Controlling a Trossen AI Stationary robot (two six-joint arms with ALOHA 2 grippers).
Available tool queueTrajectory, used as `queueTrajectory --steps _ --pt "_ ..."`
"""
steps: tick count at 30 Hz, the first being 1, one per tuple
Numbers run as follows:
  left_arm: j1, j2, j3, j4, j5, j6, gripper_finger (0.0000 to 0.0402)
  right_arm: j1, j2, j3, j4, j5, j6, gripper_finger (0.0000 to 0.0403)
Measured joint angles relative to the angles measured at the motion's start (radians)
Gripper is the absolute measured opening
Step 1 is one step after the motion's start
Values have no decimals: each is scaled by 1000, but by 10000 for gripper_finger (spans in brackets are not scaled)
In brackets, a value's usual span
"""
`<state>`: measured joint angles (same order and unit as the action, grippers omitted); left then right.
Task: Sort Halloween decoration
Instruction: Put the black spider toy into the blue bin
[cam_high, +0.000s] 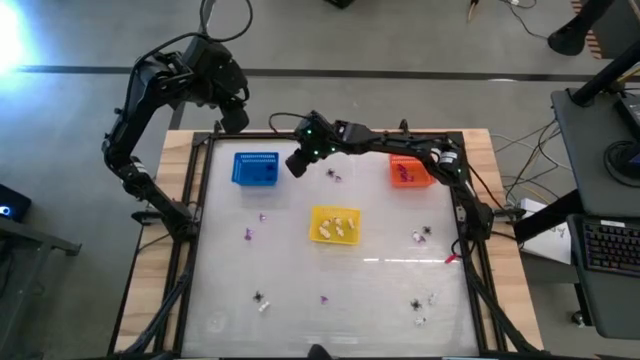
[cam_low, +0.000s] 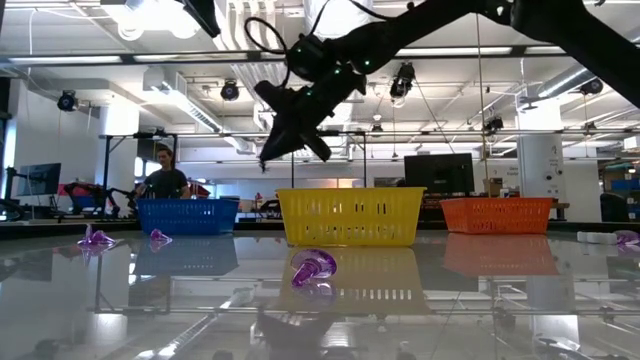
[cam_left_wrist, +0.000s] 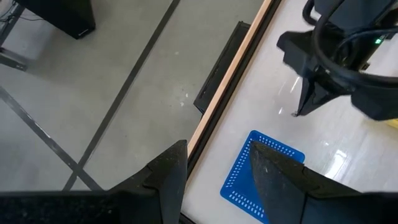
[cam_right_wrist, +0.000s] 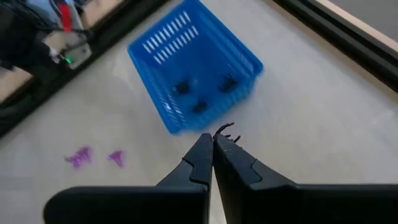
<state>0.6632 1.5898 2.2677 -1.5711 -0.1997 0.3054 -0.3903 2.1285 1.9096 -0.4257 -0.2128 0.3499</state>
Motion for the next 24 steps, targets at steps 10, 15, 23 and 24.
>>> queueTrajectory --steps 10,15,23,24 --pt "0 0 0 0 -1 0 157 17 139 180 -3 -32 15 8" --pt "0 0 0 0 -1 1 157 26 224 306 -7 -59 24 8" --pt "0 -1 0 0 -1 8 157 33 329 429 -46 -113 49 8" --pt "0 -2 0 0 -1 10 157 33 332 430 -46 -114 49 8"
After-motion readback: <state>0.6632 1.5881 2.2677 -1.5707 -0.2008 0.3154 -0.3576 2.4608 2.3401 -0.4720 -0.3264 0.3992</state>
